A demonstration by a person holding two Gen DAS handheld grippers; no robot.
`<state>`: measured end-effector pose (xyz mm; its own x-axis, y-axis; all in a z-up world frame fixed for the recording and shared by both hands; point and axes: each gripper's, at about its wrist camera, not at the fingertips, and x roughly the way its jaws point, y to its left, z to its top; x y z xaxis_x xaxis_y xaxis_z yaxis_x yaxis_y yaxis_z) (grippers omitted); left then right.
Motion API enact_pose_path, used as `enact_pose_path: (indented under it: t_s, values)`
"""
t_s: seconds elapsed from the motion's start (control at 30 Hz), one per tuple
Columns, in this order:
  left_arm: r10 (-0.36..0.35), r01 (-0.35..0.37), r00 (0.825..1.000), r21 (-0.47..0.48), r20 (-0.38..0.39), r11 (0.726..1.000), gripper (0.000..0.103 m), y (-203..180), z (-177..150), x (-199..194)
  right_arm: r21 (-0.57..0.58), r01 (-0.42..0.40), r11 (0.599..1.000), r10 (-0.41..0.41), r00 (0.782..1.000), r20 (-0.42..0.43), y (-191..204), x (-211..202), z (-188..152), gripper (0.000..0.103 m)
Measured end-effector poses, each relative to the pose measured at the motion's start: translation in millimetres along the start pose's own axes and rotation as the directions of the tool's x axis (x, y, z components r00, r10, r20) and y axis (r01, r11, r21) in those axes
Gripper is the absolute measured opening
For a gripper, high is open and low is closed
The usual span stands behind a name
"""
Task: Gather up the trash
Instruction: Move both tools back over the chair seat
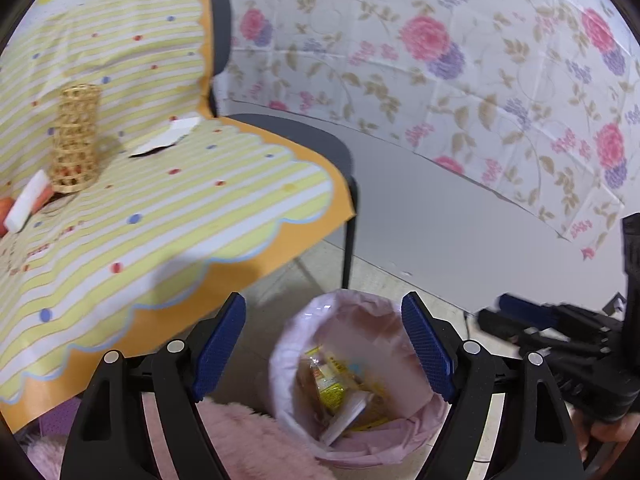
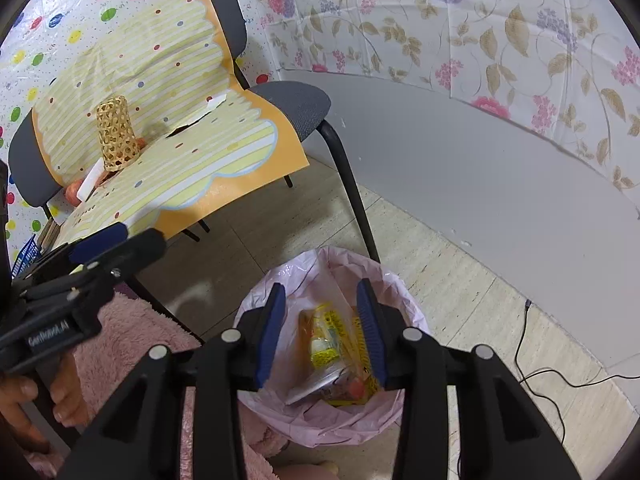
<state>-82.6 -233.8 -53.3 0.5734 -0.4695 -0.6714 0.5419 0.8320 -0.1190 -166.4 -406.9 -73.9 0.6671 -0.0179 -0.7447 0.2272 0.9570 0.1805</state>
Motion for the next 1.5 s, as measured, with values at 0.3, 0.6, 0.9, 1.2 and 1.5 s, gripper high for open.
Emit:
enact_pose_path:
  t_s: [0.3,0.6,0.9,1.2,1.5]
  values:
    - [0.074,-0.070,0.997,-0.082,0.038,0.994,0.085,36.5,-4.5,-34.6,-0.042,0.012,0.999,-0.007,0.991,0.134,11.0,-50.8,22.6,0.037]
    - [0.153,-0.140,0.984,-0.129,0.092,0.982,0.085,68.9,-3.6,-68.5,-0.168,-0.048,0.985,0.073,0.987,0.145,65.6,-47.8,39.0,0.037]
    - [0.305,-0.279,0.947,-0.217,0.099,0.935,0.086,129.3,-0.1,-88.2,-0.281,-0.105,0.954,0.147,0.981,0.130,128.4,-23.4,68.7,0.046]
    - [0.409,-0.376,0.910,-0.280,0.070,0.884,0.090,186.7,16.2,-90.4,-0.335,-0.137,0.932,0.184,0.977,0.112,170.1,10.8,103.5,0.058]
    - [0.456,-0.435,0.889,-0.260,0.028,0.862,0.090,223.1,39.5,-64.2,-0.350,-0.151,0.925,0.192,0.978,0.085,192.0,54.9,136.2,0.076]
